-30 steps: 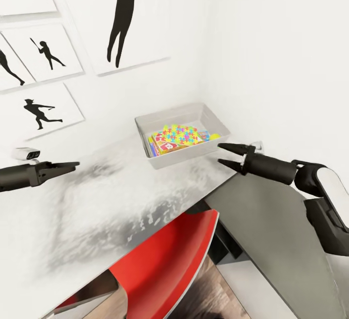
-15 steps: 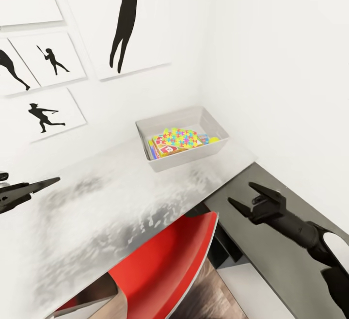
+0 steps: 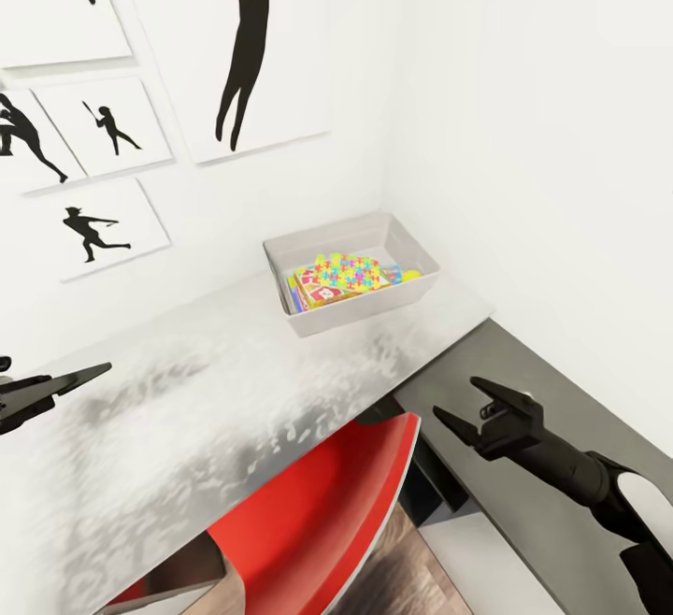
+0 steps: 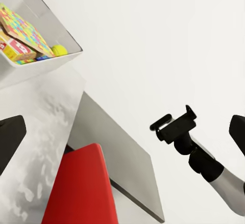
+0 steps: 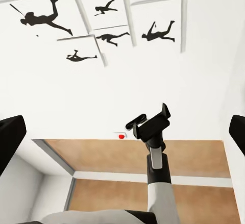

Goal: Put all the toys in the child's room - the three board games (two on the bed and one on the table), the two jigsaw puzzles on the table, and the tennis ball on the table - inside the toy box on the table in the child's room.

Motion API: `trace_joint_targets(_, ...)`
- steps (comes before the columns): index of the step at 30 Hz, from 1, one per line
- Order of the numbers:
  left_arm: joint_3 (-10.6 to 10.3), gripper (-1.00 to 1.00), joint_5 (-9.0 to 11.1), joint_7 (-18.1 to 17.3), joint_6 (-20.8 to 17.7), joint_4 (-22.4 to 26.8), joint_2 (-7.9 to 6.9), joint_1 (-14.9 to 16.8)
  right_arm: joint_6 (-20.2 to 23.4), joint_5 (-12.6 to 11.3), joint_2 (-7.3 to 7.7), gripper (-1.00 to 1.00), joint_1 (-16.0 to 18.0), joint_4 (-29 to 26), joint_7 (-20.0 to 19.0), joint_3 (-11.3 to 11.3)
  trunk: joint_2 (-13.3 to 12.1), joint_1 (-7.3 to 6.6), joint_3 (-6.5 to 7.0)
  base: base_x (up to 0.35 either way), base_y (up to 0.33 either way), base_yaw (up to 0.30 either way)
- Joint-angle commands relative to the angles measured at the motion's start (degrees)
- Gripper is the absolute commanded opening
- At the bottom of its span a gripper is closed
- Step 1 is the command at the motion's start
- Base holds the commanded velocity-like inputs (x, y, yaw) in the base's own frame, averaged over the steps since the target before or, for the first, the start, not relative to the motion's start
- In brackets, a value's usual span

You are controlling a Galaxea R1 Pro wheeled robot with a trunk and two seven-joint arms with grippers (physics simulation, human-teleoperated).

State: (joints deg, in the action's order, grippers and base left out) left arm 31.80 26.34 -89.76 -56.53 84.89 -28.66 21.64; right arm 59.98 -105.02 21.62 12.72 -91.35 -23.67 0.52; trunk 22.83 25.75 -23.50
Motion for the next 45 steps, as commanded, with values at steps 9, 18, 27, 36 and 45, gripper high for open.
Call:
trace_joint_targets(9, -0.2, 1.0, -0.1, -0.2, -0.3, 0.0, 0.36, 0.0, 0.0, 5.8, 0.0, 1.0, 0.0, 0.0, -0.5, -0.9, 0.1, 0.03, 0.78, 0.0, 0.0, 0.0)
trace_joint_targets(18, -0.3, 1.0, -0.1, -0.2, -0.3, 0.0, 0.44, 0.0, 0.0, 6.4, 0.0, 1.0, 0.0, 0.0, -0.1, -1.3, 0.1, 0.03, 1.64, 0.0, 0.0, 0.0)
trace_joint_targets(27, -0.2, 1.0, -0.1, -0.2, -0.3, 0.0, 0.42, 0.0, 0.0, 6.5, 0.0, 1.0, 0.0, 0.0, -0.1, -1.4, 0.1, 0.03, 2.39, 0.0, 0.0, 0.127)
trace_joint_targets(36, -0.4, 1.0, -0.1, -0.2, -0.3, 0.0, 0.51, 0.0, -0.1, 6.5, 0.0, 1.0, 0.0, 0.0, -0.1, -1.4, 0.1, 0.03, 2.86, 0.0, 0.0, 0.239)
trace_joint_targets(45, -0.4, 1.0, -0.1, -0.2, -0.2, 0.0, 0.62, 0.0, -0.1, 6.5, 0.0, 1.0, 0.0, 0.0, -0.1, -1.6, 0.1, 0.03, 3.38, 0.0, 0.0, 0.244)
